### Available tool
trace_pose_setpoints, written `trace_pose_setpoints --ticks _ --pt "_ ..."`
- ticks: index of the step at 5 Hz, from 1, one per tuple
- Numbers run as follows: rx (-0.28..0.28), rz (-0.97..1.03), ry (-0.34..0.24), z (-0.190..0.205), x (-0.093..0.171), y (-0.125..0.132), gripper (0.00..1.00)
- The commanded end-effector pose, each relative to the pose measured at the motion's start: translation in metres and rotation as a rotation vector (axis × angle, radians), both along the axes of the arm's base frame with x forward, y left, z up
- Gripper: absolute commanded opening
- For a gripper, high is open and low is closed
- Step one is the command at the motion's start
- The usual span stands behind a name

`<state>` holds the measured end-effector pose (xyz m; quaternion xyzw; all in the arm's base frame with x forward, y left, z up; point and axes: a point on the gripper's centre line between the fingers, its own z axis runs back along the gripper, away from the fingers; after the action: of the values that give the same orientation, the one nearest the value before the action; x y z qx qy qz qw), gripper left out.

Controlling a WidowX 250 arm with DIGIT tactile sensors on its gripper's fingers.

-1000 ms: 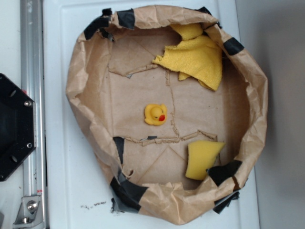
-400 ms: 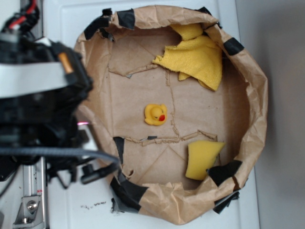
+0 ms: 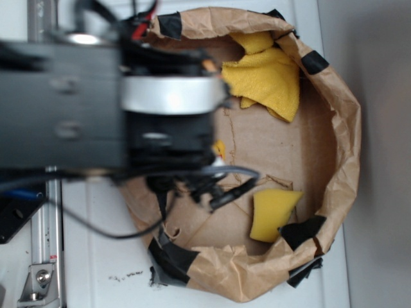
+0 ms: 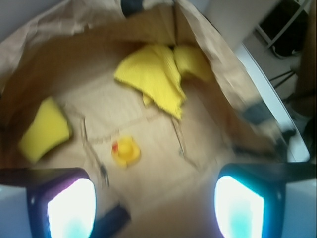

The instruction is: Grab the yellow cloth.

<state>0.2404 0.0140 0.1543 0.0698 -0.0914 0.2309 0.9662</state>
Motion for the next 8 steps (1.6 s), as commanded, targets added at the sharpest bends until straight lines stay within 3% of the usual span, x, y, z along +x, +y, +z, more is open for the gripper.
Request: trace_pose_setpoints --ticks 1,4,5,6,8 --pt "0.077 0.032 0.076 -0.02 0.036 0.014 1.0" --pt "0.077 0.032 0.076 -0.02 0.036 0.014 1.0" --pt "0.008 -0.192 -0.167 -0.063 0.074 0.037 1.0" --pt "0.051 -0.084 -0.215 -0.089 0.098 0.052 1.0" --pt "0.053 -0.03 -0.233 -0.1 0.093 0.062 1.0"
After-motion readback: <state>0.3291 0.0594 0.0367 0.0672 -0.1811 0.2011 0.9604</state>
